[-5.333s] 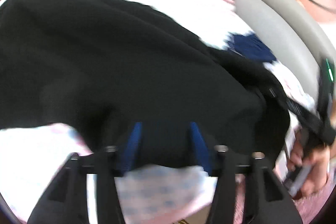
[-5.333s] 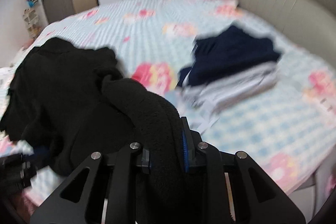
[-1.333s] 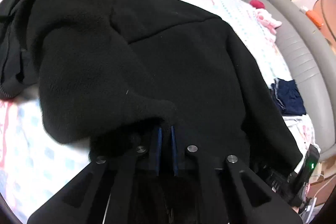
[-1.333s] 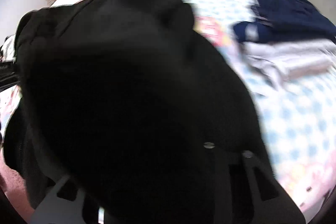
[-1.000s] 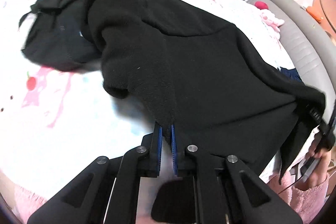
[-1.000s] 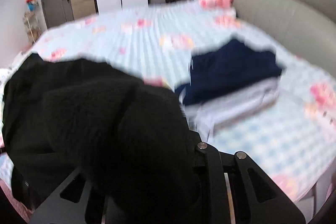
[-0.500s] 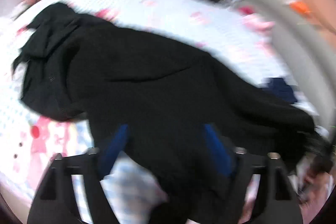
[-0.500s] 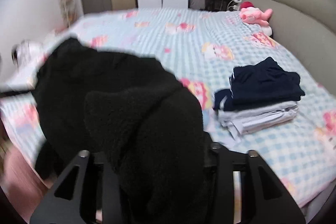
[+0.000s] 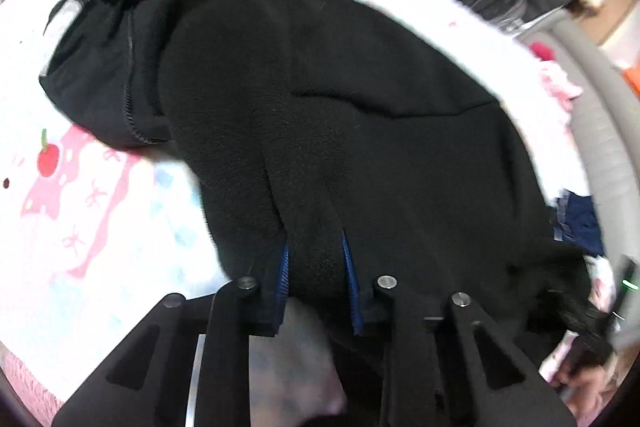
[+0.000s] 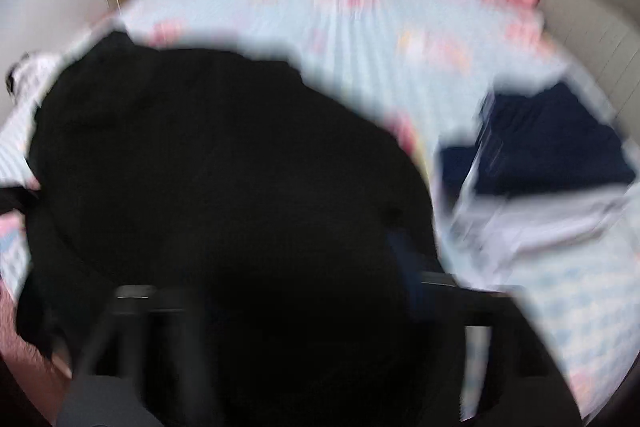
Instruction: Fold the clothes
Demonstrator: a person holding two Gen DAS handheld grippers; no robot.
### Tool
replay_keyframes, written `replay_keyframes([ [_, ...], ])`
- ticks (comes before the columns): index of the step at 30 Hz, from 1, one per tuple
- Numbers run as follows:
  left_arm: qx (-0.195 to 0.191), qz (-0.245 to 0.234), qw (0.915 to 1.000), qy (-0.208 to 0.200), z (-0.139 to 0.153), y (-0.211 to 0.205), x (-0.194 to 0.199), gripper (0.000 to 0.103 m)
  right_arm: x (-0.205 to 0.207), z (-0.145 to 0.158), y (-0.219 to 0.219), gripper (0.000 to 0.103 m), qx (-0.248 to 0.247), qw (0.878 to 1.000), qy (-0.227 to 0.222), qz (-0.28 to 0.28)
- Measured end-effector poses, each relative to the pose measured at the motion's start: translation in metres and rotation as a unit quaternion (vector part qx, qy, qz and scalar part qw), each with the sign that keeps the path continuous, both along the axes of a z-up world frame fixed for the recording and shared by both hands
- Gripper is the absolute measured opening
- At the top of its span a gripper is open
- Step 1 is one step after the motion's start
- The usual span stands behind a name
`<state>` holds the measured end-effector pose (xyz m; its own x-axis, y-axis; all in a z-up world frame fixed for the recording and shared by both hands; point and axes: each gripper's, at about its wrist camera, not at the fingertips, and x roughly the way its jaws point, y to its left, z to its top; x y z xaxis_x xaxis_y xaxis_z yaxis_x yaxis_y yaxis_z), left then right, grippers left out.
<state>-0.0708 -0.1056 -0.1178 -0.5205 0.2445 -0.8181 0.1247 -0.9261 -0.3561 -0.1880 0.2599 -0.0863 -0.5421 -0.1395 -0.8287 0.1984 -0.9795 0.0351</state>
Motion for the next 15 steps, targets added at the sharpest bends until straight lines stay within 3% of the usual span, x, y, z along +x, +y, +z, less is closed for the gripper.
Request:
replay_keyframes([
  [2,-0.02,-0.028,0.9993,0.011,0.011,0.004,0.025,0.022,0.006,-0.014,0.0,0.024,-0.011,0.999,-0.034,0.008],
  [7,-0.043,-0.073,0.9954,-0.045,-0.011,0.016,0.072,0.022,0.058,-0.011,0.002,0.021,-0.035,0.996,-0.074,0.045],
  [9,-0.033,-0.07,0.995,-0.064,-0.021,0.012,0.08,0.029,0.071,-0.005,0.005,0.021,-0.05,0.993,-0.085,0.06],
  [11,0.008,-0.071,0.9949,-0.072,-0.016,0.006,0.082,0.034,0.079,0.008,0.008,0.025,-0.074,0.991,-0.087,0.07],
  [12,0.03,-0.074,0.9942,-0.072,-0.011,0.003,0.083,0.042,0.08,0.021,0.01,0.033,-0.092,0.99,-0.08,0.074],
  [15,0.054,-0.093,0.994,-0.017,0.025,-0.001,0.084,0.051,0.079,0.069,0.001,0.052,-0.1,0.989,-0.024,0.105],
])
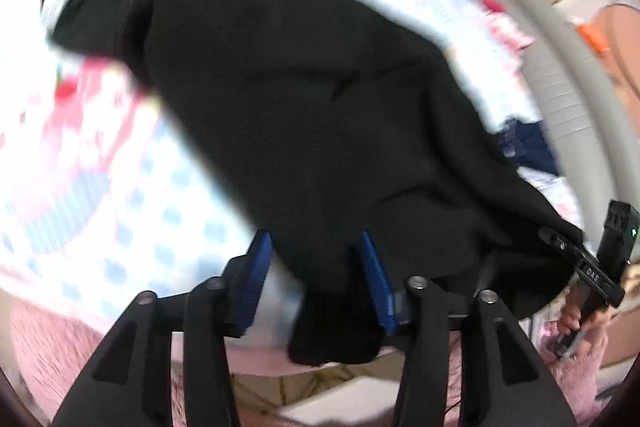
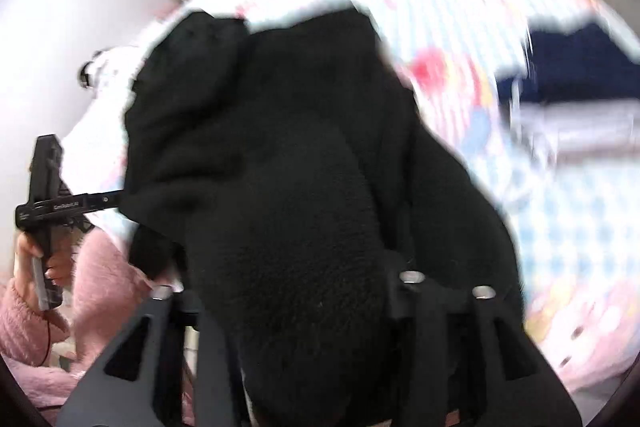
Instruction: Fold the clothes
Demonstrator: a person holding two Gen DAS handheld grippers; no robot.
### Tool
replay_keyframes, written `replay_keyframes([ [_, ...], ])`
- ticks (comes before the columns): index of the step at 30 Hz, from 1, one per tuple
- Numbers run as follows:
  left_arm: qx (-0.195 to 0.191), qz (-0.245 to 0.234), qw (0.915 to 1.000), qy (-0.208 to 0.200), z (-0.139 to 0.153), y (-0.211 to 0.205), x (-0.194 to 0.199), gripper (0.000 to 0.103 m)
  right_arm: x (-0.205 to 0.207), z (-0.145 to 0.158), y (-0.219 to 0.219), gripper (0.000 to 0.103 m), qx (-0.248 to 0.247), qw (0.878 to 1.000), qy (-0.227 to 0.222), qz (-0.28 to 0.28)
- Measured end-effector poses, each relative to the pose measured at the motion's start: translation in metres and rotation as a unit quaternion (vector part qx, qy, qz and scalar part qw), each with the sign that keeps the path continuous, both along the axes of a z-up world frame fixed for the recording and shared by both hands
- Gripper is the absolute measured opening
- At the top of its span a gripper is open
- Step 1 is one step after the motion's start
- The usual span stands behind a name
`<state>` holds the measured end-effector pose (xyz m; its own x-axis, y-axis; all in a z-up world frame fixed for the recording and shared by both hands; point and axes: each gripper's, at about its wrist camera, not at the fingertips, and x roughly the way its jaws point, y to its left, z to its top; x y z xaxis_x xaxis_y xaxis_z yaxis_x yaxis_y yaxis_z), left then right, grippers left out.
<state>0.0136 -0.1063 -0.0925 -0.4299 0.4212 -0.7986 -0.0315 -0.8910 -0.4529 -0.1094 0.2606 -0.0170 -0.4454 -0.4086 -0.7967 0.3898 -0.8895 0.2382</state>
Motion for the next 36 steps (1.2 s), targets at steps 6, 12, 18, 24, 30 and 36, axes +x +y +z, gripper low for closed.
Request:
replay_keyframes([
  [6,-0.063,0.075,0.9915,0.086,0.042,-0.026,-0.038,0.072,-0.05,0.044,-0.052,0.082,0.068,0.991,0.112,0.009],
  [12,-0.155,0.12,0.9789,0.058,0.018,-0.058,-0.134,0.079,-0.148,-0.014,-0.1,0.084,0.113,0.99,0.081,0.005],
  [18,-0.102,0.071,0.9923,-0.007,-0.022,-0.063,-0.177,0.053,-0.192,-0.118,-0.086,0.04,0.145,0.987,-0.062,-0.007],
  [24,-0.115,0.017,0.9927,0.031,-0.014,-0.025,-0.129,0.02,-0.119,-0.114,-0.074,0.003,0.153,0.985,-0.06,0.051],
  [30,-0.089,-0.02,0.9953,0.032,-0.004,-0.003,-0.053,0.014,-0.064,-0.097,-0.035,0.002,0.135,0.985,-0.083,0.06],
  [36,-0.044,-0.004,0.9988,0.02,-0.014,-0.026,-0.021,0.015,-0.085,-0.036,-0.048,0.052,0.092,0.993,-0.026,0.064],
])
